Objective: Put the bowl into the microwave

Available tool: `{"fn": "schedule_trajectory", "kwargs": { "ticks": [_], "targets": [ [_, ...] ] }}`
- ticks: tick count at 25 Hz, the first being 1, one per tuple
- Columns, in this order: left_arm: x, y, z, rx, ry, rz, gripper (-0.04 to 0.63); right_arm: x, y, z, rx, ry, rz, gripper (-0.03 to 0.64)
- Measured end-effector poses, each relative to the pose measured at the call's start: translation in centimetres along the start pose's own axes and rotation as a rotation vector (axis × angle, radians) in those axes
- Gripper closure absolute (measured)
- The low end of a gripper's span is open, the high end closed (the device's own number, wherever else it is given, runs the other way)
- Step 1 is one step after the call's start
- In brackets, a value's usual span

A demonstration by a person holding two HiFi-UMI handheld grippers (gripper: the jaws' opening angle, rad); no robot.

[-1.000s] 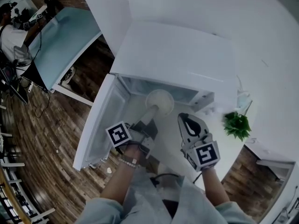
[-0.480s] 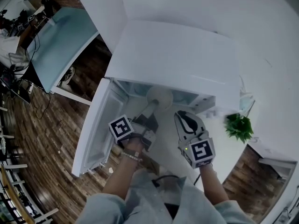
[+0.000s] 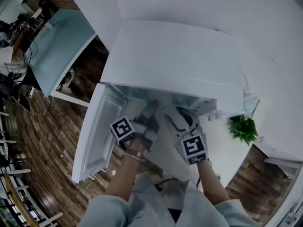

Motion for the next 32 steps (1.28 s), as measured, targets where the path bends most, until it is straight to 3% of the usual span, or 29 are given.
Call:
{"fn": "schedule_trajectory", "kwargs": {
  "ticks": [10, 24, 32],
  "targets": [
    [-0.8, -0.4, 1.3, 0.012, -0.02, -0.021, 0.376, 0.0, 0.8, 3.6, -0.071, 0.002, 0.018, 0.35],
    [-1.7, -1.2, 2.1, 0.005, 0.02, -0.085, 0.374, 0.4, 0.7, 5.7, -0.101, 0.033, 0.038, 0.335],
    [-1.3, -1.3, 2.0, -0.03, -0.001, -0.039, 0.374, 0.6, 0.8, 6.4, -0.118, 0.069, 0.045, 0.34]
  ]
}}
Point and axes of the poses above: the fingertips, and each gripper's own axes: z forward along the fingers, x to its right, y out of its underside, the point moved 9 cm from there along -z, backward along the fingers, and after that the axes turned 6 degrees about -z, right-handed, at the moved point
